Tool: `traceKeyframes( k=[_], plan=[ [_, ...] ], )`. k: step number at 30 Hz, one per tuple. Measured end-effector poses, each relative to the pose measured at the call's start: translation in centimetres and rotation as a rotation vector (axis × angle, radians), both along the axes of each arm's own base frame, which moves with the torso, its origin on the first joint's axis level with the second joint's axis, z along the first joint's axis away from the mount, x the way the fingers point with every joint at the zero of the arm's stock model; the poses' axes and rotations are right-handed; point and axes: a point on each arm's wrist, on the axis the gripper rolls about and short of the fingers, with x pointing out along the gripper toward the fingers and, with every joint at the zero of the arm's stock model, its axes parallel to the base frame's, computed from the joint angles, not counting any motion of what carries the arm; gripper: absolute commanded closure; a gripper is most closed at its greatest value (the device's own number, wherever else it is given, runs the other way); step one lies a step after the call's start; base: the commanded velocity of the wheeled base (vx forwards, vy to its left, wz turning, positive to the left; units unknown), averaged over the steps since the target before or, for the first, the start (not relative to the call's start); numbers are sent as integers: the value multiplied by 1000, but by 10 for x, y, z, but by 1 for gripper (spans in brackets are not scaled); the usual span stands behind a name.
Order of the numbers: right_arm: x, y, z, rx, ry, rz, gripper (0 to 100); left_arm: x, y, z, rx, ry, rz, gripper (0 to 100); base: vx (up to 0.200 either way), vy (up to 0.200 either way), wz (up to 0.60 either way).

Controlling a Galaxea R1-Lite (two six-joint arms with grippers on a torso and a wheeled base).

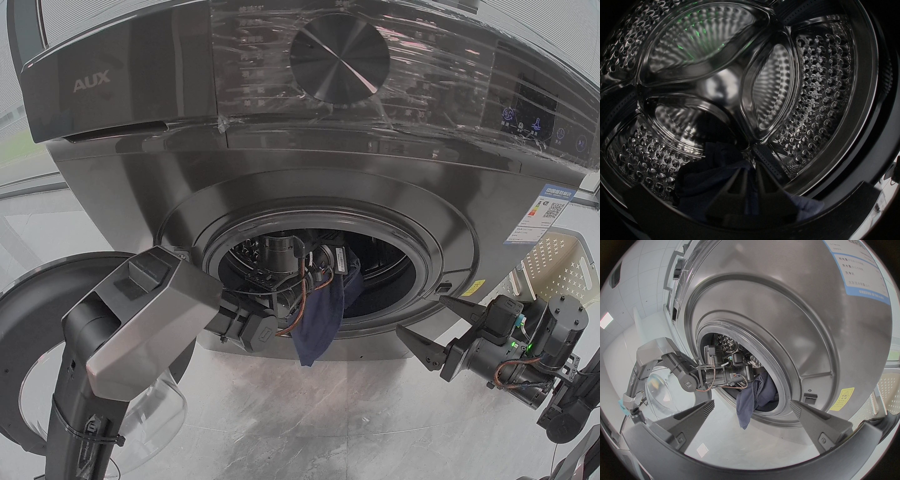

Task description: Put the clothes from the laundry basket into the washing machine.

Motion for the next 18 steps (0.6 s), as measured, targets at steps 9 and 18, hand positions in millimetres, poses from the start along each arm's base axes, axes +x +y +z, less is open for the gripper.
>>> traceKeyframes(
  k=[9,18],
  plan=[
    [1,0,0,0,-1,-1,0,-4,1,-22,51,81,2,0,0,0,0],
    [0,0,0,1,-1,0,0,-40,16,-38,209,281,-25,0,0,0,0]
  ],
)
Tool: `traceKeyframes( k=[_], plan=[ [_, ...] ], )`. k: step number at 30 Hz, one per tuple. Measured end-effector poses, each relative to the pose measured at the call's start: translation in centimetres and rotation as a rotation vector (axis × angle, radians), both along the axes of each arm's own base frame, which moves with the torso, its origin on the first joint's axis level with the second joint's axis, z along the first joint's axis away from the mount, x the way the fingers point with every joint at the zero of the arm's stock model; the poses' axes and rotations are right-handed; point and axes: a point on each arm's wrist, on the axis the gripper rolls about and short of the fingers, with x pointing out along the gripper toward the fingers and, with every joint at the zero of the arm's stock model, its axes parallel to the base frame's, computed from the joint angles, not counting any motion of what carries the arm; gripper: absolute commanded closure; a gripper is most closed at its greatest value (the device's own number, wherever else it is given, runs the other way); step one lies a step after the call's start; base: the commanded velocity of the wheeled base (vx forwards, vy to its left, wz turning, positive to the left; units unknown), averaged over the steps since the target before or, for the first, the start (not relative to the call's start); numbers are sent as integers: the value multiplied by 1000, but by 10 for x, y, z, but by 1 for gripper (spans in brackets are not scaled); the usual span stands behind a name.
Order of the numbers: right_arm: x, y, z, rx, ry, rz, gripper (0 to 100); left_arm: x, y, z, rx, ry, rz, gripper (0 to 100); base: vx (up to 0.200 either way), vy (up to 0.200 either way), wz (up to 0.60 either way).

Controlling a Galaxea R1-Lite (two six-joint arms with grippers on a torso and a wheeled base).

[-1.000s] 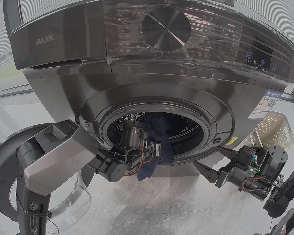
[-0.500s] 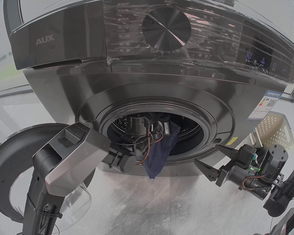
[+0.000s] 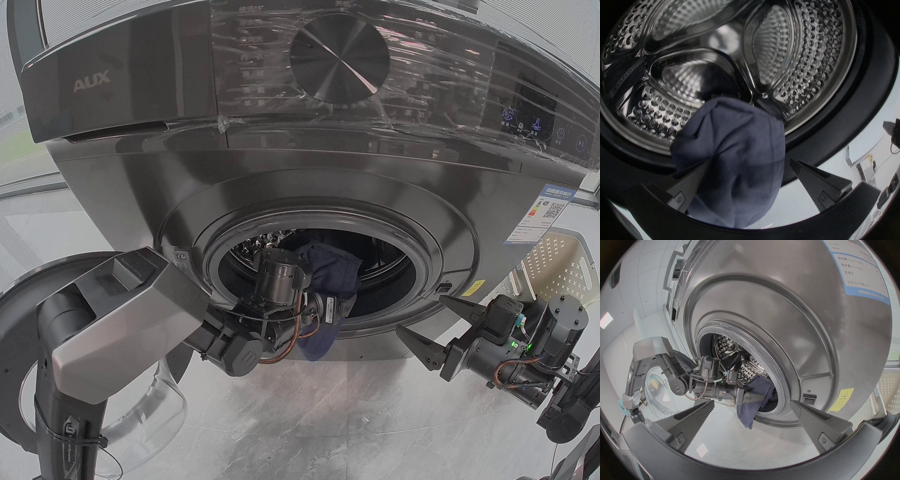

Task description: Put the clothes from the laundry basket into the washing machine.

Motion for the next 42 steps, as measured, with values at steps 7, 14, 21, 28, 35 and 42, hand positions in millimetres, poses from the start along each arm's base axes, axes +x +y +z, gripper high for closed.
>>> traceKeyframes(
  k=[7,14,21,28,35,42],
  plan=[
    [-1,1,0,-1,1,4,0,-7,8,-8,42,38,0,100,0,0,0],
    [-1,1,0,-1,1,4,0,9,3,-4,12,-2,12,100,0,0,0],
    [0,1,1,4,-6,3,0,31,-7,19,-122,-141,33,100,0,0,0],
    [2,2,3,10,-14,1,0,50,-12,32,-208,-245,64,0,0,0,0],
    [3,2,4,13,-17,-2,0,41,-12,15,-156,-170,57,0,0,0,0],
    [3,2,4,13,-18,-1,0,17,-3,-6,-41,-20,36,0,0,0,0]
  ],
)
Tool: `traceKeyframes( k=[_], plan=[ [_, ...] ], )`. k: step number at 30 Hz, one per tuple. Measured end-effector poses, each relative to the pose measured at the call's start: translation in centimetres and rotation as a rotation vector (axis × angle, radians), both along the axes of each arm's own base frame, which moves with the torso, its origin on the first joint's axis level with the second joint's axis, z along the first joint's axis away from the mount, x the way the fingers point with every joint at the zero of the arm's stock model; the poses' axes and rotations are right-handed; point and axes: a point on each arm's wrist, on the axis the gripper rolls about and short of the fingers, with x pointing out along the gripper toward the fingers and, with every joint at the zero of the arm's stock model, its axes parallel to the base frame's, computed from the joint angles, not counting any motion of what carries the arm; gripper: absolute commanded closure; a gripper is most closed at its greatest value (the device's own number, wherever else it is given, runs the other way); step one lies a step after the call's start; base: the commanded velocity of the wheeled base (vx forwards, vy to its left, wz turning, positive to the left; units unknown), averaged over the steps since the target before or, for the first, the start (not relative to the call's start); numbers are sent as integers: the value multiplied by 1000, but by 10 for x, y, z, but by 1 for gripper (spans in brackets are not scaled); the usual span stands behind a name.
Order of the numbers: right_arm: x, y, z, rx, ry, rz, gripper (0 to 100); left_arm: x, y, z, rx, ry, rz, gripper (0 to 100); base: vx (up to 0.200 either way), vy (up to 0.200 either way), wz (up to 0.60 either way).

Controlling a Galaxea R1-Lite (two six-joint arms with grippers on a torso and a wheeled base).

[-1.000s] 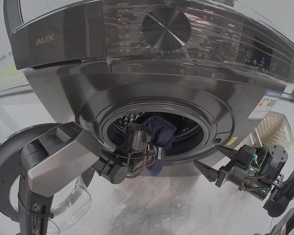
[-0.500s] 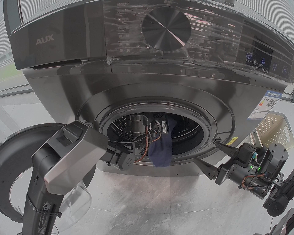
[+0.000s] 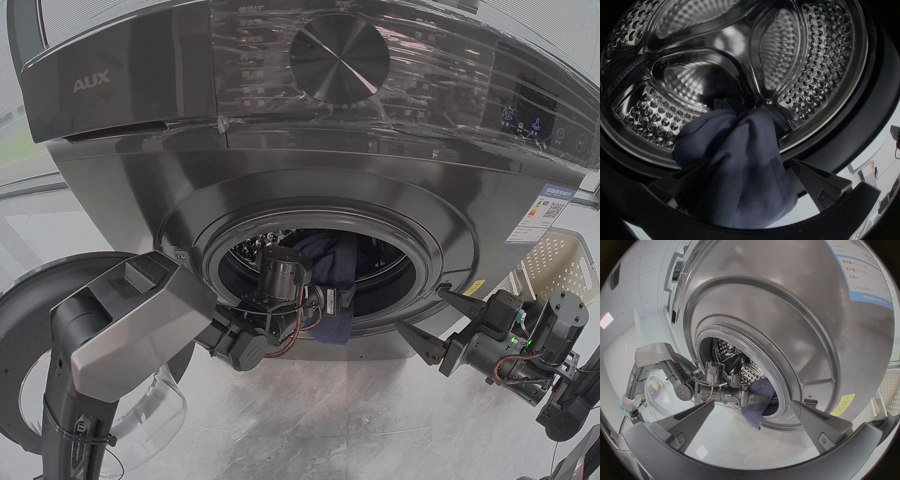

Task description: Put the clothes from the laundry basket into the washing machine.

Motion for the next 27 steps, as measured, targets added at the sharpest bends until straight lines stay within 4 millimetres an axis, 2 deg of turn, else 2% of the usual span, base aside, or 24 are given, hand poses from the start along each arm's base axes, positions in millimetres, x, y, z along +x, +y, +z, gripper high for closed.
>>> traceKeyframes(
  k=[1,2,11,27],
  plan=[
    [0,0,0,0,1,0,0,-3,1,-1,11,13,-2,0,0,0,0],
    [0,0,0,0,1,1,0,-5,3,-3,25,28,-4,100,0,0,0],
    [-1,1,0,2,-1,3,0,-2,2,-5,33,39,1,100,0,0,0],
    [0,1,1,4,-4,4,0,47,-14,44,-196,-189,116,100,0,0,0]
  ],
)
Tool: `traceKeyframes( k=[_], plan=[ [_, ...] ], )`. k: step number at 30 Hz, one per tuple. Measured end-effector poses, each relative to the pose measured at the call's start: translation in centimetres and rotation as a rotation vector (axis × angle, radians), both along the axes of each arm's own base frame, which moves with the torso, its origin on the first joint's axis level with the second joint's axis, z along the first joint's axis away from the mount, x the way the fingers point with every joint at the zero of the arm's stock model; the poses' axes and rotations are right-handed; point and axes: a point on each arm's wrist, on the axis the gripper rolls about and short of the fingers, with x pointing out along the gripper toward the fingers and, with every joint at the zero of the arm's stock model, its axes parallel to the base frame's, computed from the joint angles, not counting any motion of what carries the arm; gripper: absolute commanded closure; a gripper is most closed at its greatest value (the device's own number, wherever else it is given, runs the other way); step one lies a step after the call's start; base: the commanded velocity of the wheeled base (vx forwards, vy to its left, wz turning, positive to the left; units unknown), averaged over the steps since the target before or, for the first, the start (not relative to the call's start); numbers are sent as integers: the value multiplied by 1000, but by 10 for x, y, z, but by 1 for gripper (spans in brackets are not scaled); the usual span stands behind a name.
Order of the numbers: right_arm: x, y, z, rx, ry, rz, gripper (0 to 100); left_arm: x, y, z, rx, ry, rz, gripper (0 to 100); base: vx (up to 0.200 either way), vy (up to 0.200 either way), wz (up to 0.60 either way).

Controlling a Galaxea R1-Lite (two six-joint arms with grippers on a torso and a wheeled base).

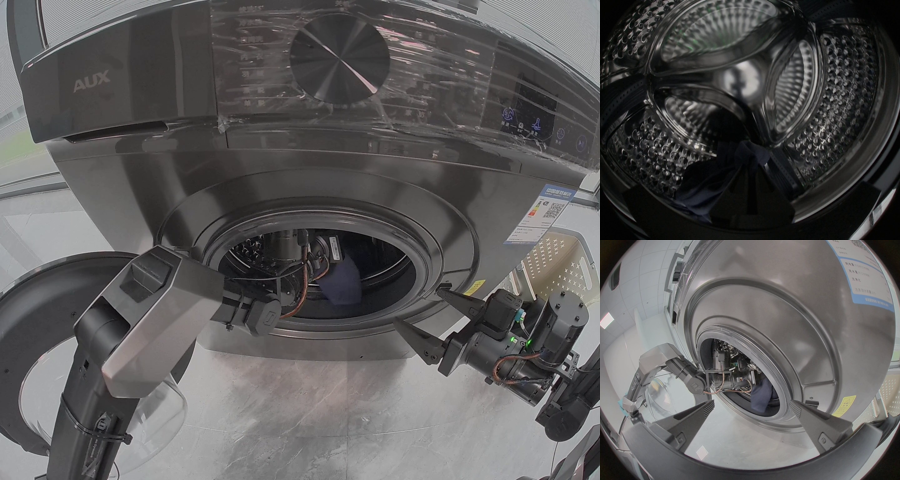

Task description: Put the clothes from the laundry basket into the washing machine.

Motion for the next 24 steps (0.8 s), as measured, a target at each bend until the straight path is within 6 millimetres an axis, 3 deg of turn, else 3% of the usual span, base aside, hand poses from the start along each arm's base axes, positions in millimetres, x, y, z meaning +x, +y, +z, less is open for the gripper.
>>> traceKeyframes(
  k=[1,2,9,19,20,24],
  plan=[
    [0,0,0,0,0,0,0,4,-1,2,-14,-17,6,100,0,0,0],
    [0,0,0,0,0,0,0,7,-2,4,-23,-30,11,0,0,0,0],
    [1,-1,0,0,0,-3,0,18,-7,-2,-45,-55,27,0,0,0,0],
    [1,0,0,0,2,-2,0,3,-3,-51,100,140,-5,0,0,0,0],
    [1,0,-1,-1,3,-2,0,2,-2,-54,110,147,-8,100,0,0,0],
    [1,0,-1,-1,3,-1,0,4,-2,-55,120,148,-7,100,0,0,0]
  ],
)
